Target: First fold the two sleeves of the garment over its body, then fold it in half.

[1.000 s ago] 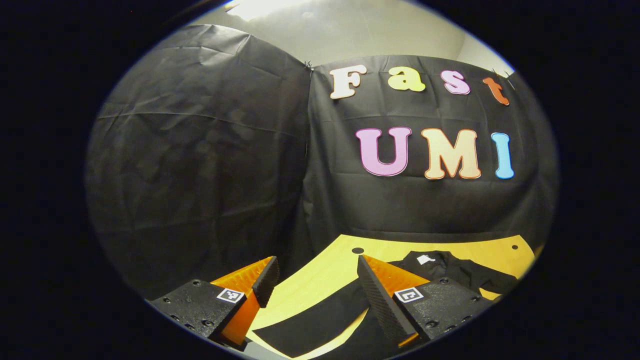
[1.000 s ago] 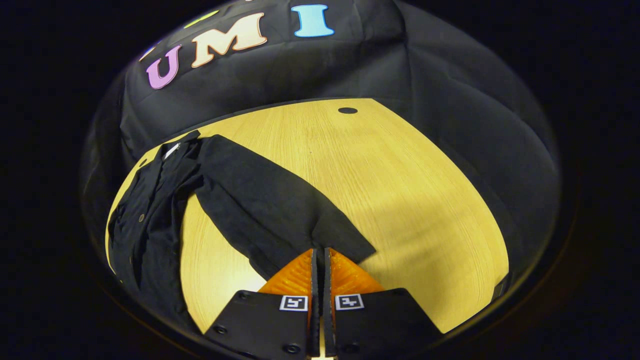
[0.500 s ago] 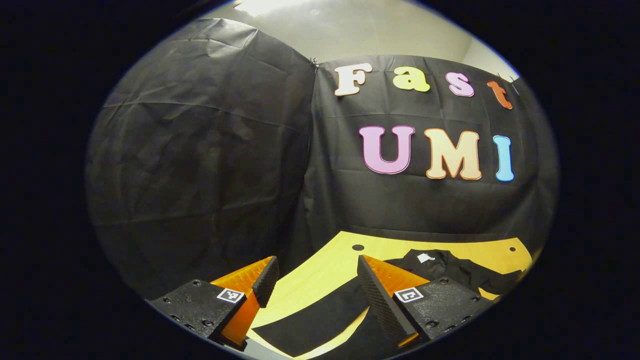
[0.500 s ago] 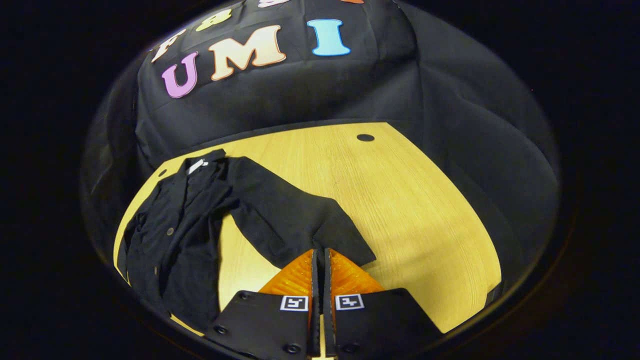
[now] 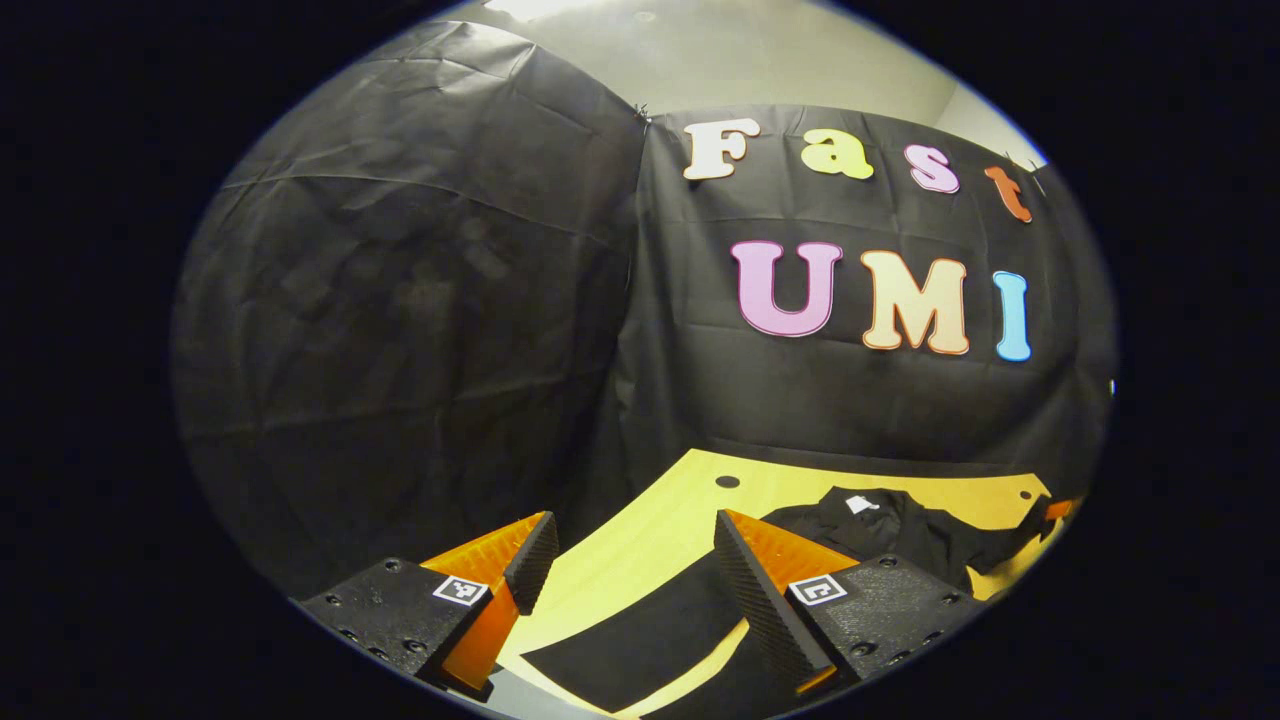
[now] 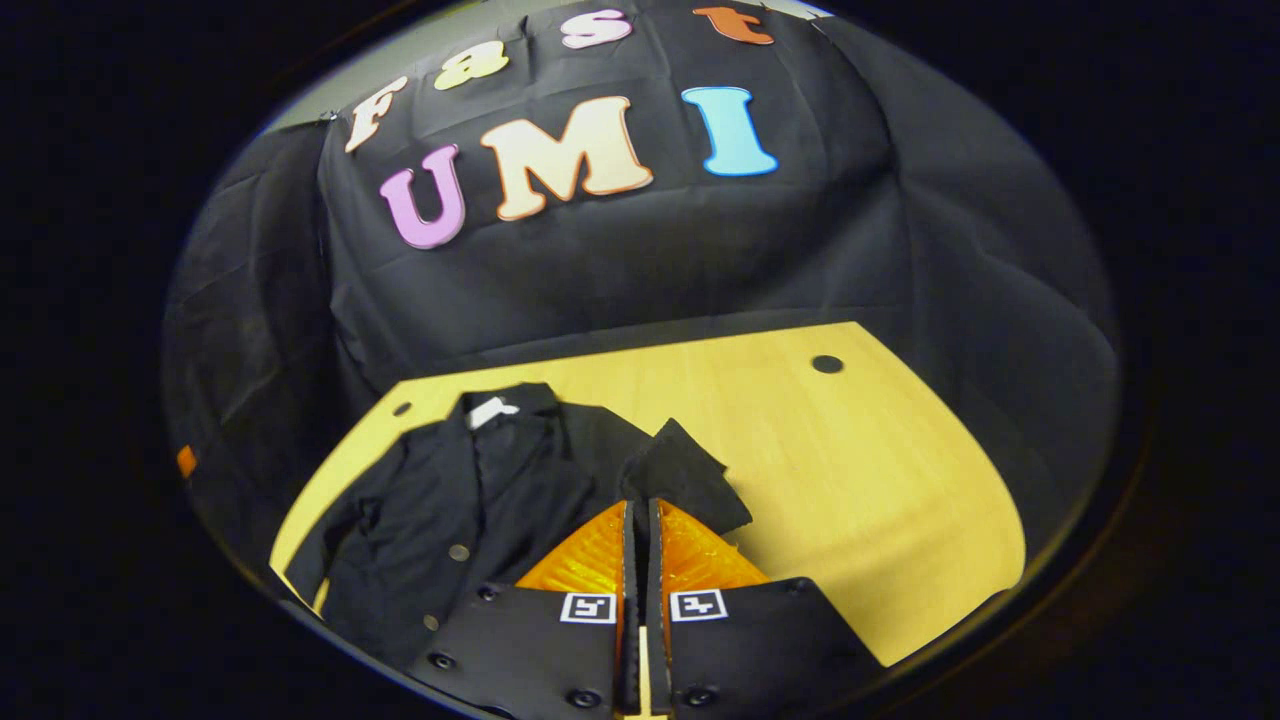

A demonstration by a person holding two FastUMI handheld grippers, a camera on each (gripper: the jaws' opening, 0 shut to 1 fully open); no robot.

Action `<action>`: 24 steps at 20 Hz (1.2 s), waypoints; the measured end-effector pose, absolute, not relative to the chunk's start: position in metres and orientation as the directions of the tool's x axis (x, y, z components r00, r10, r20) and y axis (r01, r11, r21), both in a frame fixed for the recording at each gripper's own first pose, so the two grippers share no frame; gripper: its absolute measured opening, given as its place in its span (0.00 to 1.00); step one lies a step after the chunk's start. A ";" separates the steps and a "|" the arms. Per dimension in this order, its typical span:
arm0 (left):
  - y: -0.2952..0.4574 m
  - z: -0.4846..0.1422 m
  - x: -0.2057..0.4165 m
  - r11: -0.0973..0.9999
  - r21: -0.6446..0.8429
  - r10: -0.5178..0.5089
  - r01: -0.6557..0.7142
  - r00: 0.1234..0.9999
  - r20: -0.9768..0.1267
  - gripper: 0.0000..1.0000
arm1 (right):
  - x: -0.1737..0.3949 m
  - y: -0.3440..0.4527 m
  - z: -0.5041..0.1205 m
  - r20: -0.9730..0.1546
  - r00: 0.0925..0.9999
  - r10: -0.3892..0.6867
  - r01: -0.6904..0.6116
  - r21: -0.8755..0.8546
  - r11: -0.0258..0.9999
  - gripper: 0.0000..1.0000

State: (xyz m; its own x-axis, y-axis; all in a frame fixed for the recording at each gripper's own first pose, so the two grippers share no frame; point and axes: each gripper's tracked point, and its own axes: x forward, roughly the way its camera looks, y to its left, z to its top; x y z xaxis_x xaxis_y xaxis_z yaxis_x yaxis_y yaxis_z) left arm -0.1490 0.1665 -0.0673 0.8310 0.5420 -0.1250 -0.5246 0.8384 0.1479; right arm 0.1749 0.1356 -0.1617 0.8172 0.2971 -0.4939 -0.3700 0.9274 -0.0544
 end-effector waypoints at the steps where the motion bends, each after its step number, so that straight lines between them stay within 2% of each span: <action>1: 0.169 -0.069 -0.150 0.837 0.154 0.543 -0.525 0.830 -0.127 0.92 | 0.177 0.153 -0.161 -0.491 0.810 0.319 -0.387 -0.040 0.921 0.05; 3: 0.173 -0.073 -0.153 0.839 0.157 0.540 -0.520 0.831 -0.135 0.92 | 0.180 0.184 -0.163 -0.494 0.795 0.351 -0.418 -0.027 0.908 0.05; 4: 0.174 -0.077 -0.154 0.842 0.155 0.536 -0.517 0.832 -0.141 0.92 | 0.181 0.200 -0.168 -0.504 0.783 0.364 -0.436 -0.028 0.900 0.09; 5: 0.175 -0.080 -0.154 0.845 0.152 0.532 -0.512 0.834 -0.148 0.93 | 0.181 0.215 -0.171 -0.515 0.771 0.374 -0.453 -0.030 0.891 0.05; 14: 0.190 -0.139 -0.180 0.856 0.123 0.515 -0.502 0.812 -0.275 0.93 | 0.180 0.382 -0.181 -0.527 0.683 0.506 -0.636 -0.088 0.767 0.05; 15: 0.191 -0.147 -0.185 0.857 0.113 0.512 -0.502 0.808 -0.291 0.93 | 0.179 0.399 -0.185 -0.532 0.673 0.514 -0.655 -0.106 0.748 0.02; 17: 0.195 -0.162 -0.191 0.853 0.107 0.516 -0.511 0.794 -0.321 0.93 | 0.172 0.435 -0.199 -0.547 0.640 0.540 -0.698 -0.121 0.706 0.05; 24: 0.207 -0.206 -0.214 0.840 0.108 0.521 -0.532 0.736 -0.431 0.94 | 0.158 0.530 -0.258 -0.612 0.555 0.563 -0.778 -0.145 0.611 0.05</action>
State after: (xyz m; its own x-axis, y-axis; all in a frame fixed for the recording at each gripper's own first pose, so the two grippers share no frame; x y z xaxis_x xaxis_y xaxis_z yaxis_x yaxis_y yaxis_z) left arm -0.2136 0.2066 -0.2064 0.7364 0.5212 -0.4313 -0.5316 0.8401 0.1077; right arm 0.1575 0.5295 -0.2576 0.5554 0.5628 -0.6122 -0.7784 0.6109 -0.1446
